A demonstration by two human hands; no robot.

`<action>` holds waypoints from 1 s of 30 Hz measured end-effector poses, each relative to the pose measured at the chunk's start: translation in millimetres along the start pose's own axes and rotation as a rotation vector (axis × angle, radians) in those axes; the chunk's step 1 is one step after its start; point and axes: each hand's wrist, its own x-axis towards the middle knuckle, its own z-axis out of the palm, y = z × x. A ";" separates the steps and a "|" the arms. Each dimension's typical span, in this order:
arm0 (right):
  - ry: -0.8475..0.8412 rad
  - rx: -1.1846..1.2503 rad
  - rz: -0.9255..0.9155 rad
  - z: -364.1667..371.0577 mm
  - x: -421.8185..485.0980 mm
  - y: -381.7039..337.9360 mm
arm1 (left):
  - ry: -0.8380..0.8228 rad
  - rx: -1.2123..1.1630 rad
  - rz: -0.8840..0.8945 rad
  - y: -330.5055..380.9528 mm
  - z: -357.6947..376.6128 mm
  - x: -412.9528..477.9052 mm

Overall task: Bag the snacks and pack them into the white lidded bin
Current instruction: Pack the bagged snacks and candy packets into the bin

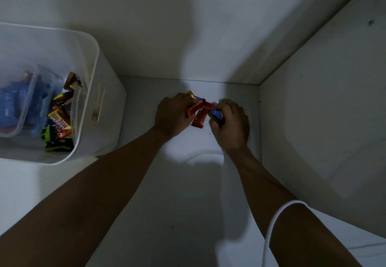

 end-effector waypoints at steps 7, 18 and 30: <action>0.193 0.332 0.148 -9.4 -5.3 -12.2 | 0.093 -0.123 -0.278 13.6 -2.4 -9.1; -0.300 0.185 -0.088 -2.1 -0.1 -27.2 | 0.051 -0.128 -0.413 7.4 -18.0 -32.6; -0.296 -0.081 -0.251 -5.6 -23.8 -55.3 | -0.073 -0.145 -0.617 18.9 -37.4 -62.6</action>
